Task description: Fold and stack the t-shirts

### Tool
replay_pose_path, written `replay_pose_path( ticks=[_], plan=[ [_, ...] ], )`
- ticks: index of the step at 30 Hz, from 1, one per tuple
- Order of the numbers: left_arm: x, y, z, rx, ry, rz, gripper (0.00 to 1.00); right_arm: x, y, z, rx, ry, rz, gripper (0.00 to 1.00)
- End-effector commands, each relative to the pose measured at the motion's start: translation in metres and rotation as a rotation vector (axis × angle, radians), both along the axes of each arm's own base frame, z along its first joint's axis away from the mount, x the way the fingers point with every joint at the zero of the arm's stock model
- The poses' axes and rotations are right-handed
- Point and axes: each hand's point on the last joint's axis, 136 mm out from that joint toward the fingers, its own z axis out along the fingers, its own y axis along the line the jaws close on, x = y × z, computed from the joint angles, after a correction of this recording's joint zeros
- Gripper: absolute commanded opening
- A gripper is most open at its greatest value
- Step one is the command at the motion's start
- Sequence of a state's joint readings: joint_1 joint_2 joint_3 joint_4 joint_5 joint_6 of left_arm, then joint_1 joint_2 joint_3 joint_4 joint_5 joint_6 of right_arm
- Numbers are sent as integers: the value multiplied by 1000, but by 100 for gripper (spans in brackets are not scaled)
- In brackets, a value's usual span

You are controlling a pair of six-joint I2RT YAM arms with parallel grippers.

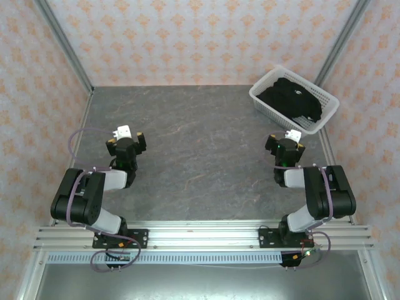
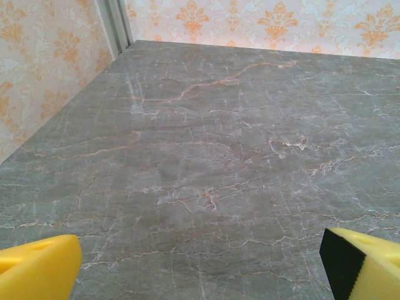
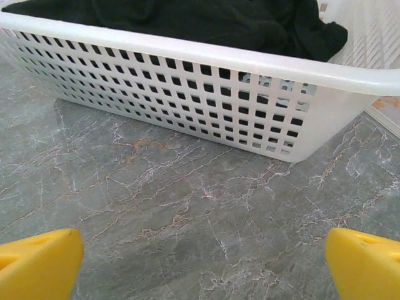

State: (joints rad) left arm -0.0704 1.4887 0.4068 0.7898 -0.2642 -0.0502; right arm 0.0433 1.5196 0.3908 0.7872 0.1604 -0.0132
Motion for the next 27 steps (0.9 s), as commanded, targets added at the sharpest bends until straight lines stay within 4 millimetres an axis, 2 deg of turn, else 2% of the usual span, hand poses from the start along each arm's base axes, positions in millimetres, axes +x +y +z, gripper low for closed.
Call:
replay_pose_path(
  ticks=[1,24,25,27],
  plan=[
    [-1,-2,-5,21,28,-15,100,4,-2,9,-7,-34,-15,99],
    [-1,-1,-4,21,25,-14,100,4,-2,9,-7,-35,-14,99],
    [-1,-1,-2,26,22,-13,100,4,0,13,-8,-49,0,99],
    [-8,2,14,70,18,49,100,2,10,38,-78,-53,9,99]
  ],
)
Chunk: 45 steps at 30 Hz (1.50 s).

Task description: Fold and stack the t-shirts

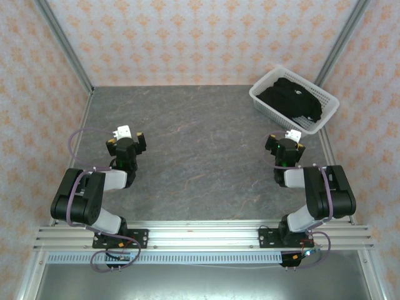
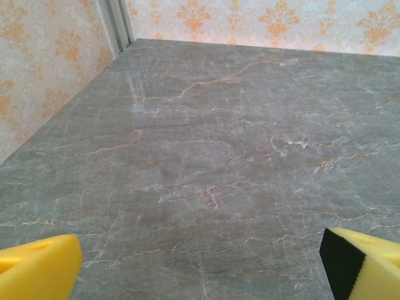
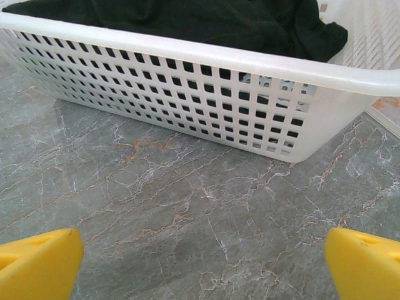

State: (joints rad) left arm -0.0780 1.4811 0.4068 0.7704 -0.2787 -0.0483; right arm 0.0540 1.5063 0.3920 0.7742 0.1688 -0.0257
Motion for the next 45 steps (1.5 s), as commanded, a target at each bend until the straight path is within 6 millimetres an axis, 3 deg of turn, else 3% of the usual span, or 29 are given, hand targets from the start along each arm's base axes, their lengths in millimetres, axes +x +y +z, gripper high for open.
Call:
replay_pose_path(
  ticks=[1,4,5,6,7,9,10,11,13,16,18,21,24,27,31,34,40,43,45],
  plan=[
    [-11,-2,26,94,-8,53,100,-1,12,52,-108,-49,-11,99],
    [-23,-22,80,178,-112,25,100,-4,28,144,-32,-241,-50,99],
    [-23,-26,104,177,-137,18,100,0,26,168,57,-234,-93,99],
    [-25,-22,126,140,-113,49,100,7,30,178,106,-138,-70,99],
    [-29,-15,143,87,-72,107,100,16,31,178,132,-35,-64,99],
    [-43,8,172,-40,27,288,100,23,7,176,227,64,-299,99],
    [-56,23,178,-75,63,420,100,33,7,176,270,101,-308,99],
    [-56,32,186,-140,58,493,100,50,11,173,330,137,-264,99],
    [-25,14,177,-303,134,344,100,71,10,176,373,128,-288,99],
    [6,-33,188,-458,91,123,96,106,8,177,388,120,-315,99],
    [18,-69,193,-546,95,-16,94,131,-1,162,408,154,-351,99],
    [24,-115,191,-598,177,-147,92,161,-16,126,434,245,-421,99],
    [18,-149,189,-634,227,-240,92,181,-39,102,426,287,-521,99],
    [7,-167,190,-667,238,-290,92,196,-64,80,486,266,-603,99],
    [-12,-168,187,-685,254,-294,88,212,-92,50,601,204,-687,99],
    [-26,-160,187,-669,265,-277,88,208,-103,15,673,246,-781,99],
    [-43,-149,188,-636,283,-255,86,202,-92,-44,785,338,-846,98],
    [-44,-145,187,-627,284,-240,85,203,-86,-59,822,365,-848,86],
    [-44,-145,187,-625,285,-240,85,206,-85,-61,832,367,-830,69]
  ],
)
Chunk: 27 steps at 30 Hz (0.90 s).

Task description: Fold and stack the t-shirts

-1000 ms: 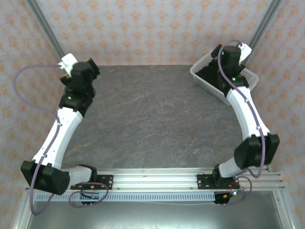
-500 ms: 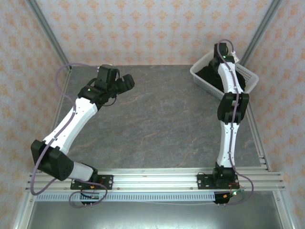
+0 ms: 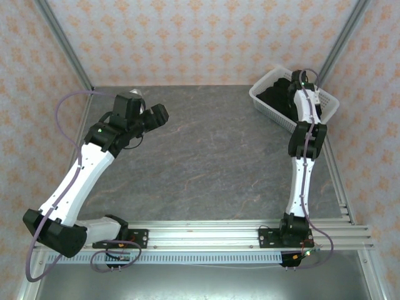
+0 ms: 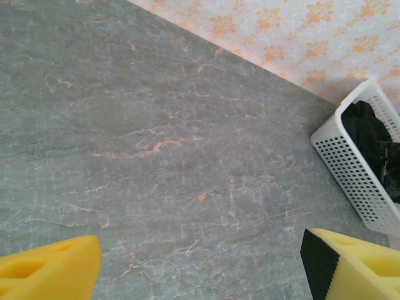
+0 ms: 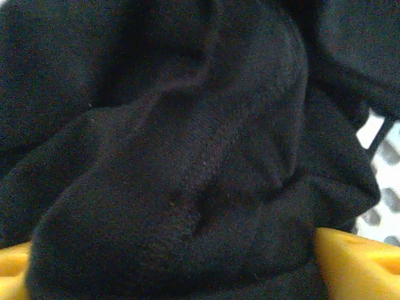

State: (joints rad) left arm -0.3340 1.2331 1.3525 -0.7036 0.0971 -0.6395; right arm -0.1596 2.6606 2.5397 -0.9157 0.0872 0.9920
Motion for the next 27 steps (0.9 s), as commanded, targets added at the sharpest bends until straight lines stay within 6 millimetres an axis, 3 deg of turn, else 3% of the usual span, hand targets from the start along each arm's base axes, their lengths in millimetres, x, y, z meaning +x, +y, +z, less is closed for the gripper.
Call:
replay_pose_path(
  ticks=[1,4,5,7,11,13,23,25,27],
  plan=[
    [-7,6,-9,29,39,14,84,-3,19,-22,88,34,13,58],
    [-4,6,-8,38,43,13,83,6,19,-1,68,-18,45,5],
    [-4,5,-8,39,42,11,82,11,19,11,50,-48,55,0],
    [-2,5,-8,39,41,9,80,19,20,42,8,-119,75,0],
    [0,3,-13,31,46,7,77,31,35,144,-165,-331,143,0],
    [1,0,-15,23,48,4,75,28,50,192,-226,-420,161,0],
    [9,-1,-15,25,35,11,73,-40,140,424,-433,-857,295,0],
    [8,5,-15,49,39,33,73,-54,168,460,-459,-910,380,0],
    [5,17,-17,90,53,80,73,-67,202,476,-457,-924,481,0]
  ],
)
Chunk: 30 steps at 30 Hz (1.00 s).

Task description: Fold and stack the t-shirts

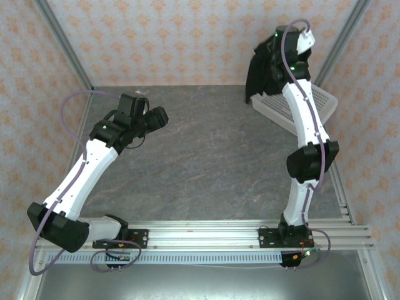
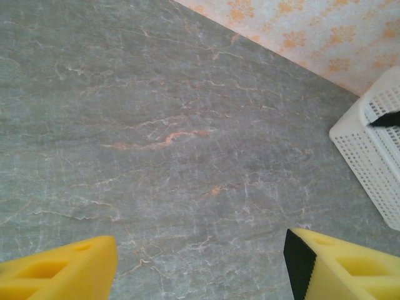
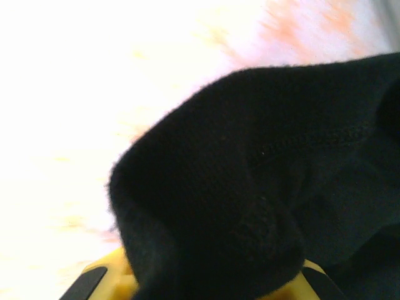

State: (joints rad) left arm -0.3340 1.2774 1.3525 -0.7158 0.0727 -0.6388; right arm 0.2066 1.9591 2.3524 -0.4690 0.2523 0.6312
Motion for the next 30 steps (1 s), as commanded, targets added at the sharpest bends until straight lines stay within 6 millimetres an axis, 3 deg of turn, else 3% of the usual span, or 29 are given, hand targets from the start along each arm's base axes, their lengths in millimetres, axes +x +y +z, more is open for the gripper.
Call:
replay_pose_path(
  ticks=[1,3,6,11,13,14,16,18,23,26,30],
  plan=[
    [-4,22,0,85,15,91,73,-34,36,57,-110,-84,94,0],
    [-8,37,2,134,25,153,74,-47,73,48,-136,-42,191,0],
    [-14,55,6,183,33,222,75,-68,139,5,-170,45,368,0],
    [-19,62,1,206,59,224,77,-123,246,-117,-145,275,692,1],
    [-23,62,-6,206,79,212,77,-149,270,-170,-187,397,773,21],
    [-24,60,-11,200,91,202,78,-162,275,-195,-201,469,795,37],
    [-28,57,-23,190,122,180,79,-179,276,-234,-208,570,834,59],
    [-33,51,-35,172,157,154,79,-191,265,-258,-228,640,828,71],
    [-42,33,-68,117,255,74,79,-206,216,-275,-294,720,730,75],
    [-42,17,-83,94,299,15,78,-206,183,-290,-271,781,655,68],
    [-38,6,-105,117,368,-12,78,-207,174,-314,-256,873,666,59]
  ],
)
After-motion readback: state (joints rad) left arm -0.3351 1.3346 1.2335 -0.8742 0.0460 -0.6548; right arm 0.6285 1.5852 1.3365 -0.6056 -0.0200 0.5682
